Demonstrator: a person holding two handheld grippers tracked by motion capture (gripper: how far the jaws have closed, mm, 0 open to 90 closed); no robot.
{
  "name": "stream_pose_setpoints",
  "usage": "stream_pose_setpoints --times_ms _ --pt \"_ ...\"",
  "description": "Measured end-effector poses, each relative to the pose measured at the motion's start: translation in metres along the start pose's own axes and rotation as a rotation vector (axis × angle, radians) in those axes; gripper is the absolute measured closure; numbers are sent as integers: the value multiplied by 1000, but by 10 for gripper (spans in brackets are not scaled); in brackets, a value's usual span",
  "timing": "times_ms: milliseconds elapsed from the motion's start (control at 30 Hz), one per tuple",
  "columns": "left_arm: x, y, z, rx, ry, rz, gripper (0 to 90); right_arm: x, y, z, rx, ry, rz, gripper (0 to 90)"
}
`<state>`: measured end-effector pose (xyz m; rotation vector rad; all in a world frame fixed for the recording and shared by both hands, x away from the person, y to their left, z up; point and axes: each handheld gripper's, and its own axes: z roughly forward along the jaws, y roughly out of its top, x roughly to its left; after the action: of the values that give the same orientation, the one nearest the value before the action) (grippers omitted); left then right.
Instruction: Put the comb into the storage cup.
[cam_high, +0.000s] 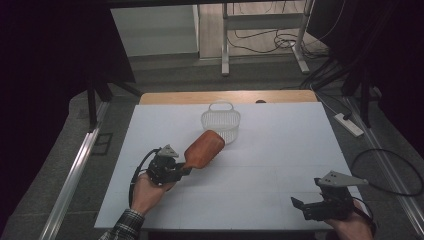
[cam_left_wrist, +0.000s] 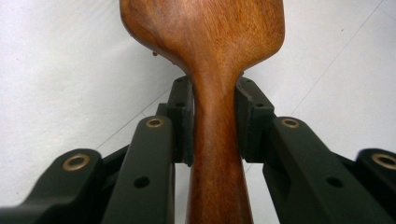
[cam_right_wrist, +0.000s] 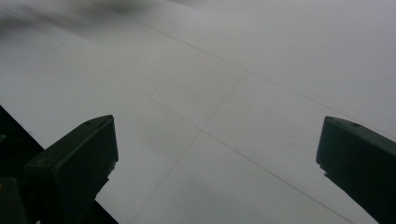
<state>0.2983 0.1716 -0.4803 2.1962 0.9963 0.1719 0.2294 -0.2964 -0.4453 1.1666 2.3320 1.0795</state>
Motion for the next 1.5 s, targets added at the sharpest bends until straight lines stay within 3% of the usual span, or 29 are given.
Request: stream_pose_setpoints --times_ms 200,433,533,633,833,1067,1500 --pt "-2 0 -6 -39 -11 -3 708 1 10 1 -56 23 -17 0" --pt "-5 1 -12 -79 -5 12 708 0 29 5 -121 125 26 0" --pt "-7 1 -15 -101 -9 11 708 1 36 9 -153 160 19 0" --pt "-8 1 -17 -117 -16 11 708 4 44 15 -155 187 24 0" --pt "-8 0 -19 -134 -28 9 708 8 54 26 -164 191 37 0" --pt "-13 2 -19 -137 -38 29 708 13 67 40 -173 260 52 0" --pt "-18 4 -17 -159 -64 41 708 28 89 73 -172 340 93 0"
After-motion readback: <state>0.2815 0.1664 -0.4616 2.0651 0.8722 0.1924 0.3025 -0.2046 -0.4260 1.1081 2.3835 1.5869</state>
